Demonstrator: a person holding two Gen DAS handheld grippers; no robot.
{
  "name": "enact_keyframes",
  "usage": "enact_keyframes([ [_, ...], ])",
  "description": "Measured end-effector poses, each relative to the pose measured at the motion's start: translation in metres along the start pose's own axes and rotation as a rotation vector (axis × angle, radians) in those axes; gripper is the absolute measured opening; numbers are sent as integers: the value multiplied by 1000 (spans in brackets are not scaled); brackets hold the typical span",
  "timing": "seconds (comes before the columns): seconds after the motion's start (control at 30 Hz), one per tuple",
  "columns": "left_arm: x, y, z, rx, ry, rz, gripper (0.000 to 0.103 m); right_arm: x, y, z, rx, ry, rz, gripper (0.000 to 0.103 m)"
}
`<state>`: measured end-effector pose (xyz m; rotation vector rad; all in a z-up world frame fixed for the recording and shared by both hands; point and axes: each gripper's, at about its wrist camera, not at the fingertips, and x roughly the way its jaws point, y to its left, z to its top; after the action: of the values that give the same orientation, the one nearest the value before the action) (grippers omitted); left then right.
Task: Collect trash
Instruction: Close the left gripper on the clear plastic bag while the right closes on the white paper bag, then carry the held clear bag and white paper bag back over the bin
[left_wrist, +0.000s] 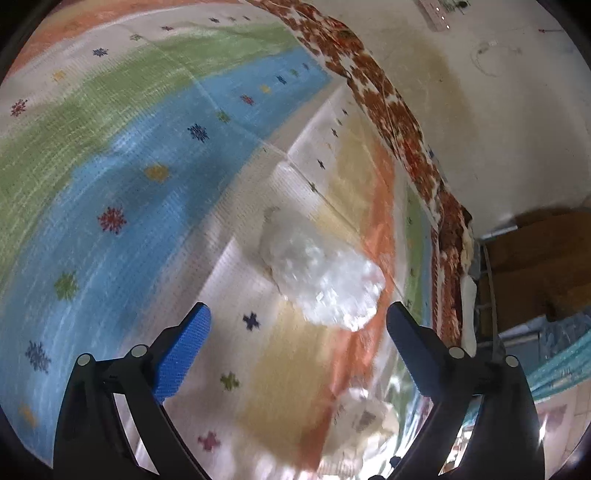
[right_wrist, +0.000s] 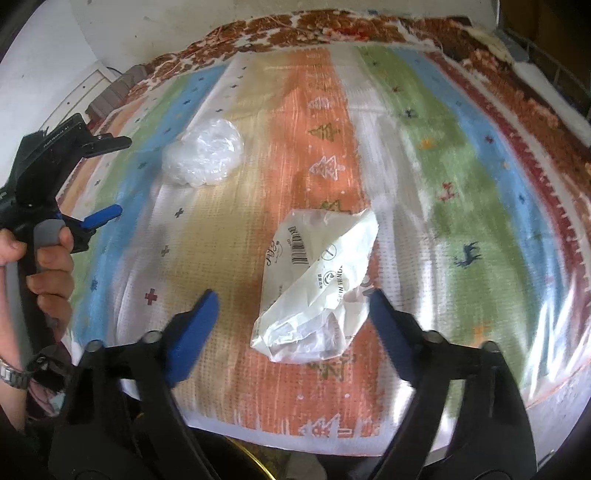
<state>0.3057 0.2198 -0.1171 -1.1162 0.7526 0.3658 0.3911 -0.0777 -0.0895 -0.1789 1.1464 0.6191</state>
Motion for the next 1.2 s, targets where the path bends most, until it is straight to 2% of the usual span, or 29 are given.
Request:
enact_keyframes([
  [0.07, 6, -1, 2, -12, -10, -10, 92, 6, -2, 2, 9, 11, 0, 74],
  [0.2, 20, -5, 6, -8, -10, -28, 89, 19, -6, 5, 4, 26, -21, 64],
  [0.37, 44, -9, 11, 38, 12, 4, 83, 32, -10, 8, 7, 46, -26, 57],
  [0.47, 51, -5, 11, 31, -1, 15, 74, 39, -12, 8, 10, 66, -17, 48],
  [0.57, 59, -3, 11, 11, 2, 0, 73, 45, -13, 8, 17, 82, -5, 38],
  [0.67, 69, -6, 12, 31, 18, -2, 55, 49, -13, 7, 19, 90, 2, 27],
  [0.7, 72, -7, 11, 44, 14, 16, 42, 49, -14, 7, 21, 94, 5, 25],
  [0.73, 73, -8, 11, 49, 15, 15, 40, 50, -14, 7, 24, 97, 9, 23],
  [0.83, 68, -12, 11, 75, 7, -3, 36, 46, -15, 9, 28, 88, 23, 16],
  [0.97, 44, -20, 11, 108, -30, -10, 35, 37, -11, 13, 21, 70, 18, 14],
  [1.07, 25, -30, 6, 193, -44, 51, 35, 29, -6, 13, 11, 60, 21, 13],
  [1.2, 0, -37, 2, 222, -31, 52, 35, 13, -4, 11, 20, 33, 53, 12],
])
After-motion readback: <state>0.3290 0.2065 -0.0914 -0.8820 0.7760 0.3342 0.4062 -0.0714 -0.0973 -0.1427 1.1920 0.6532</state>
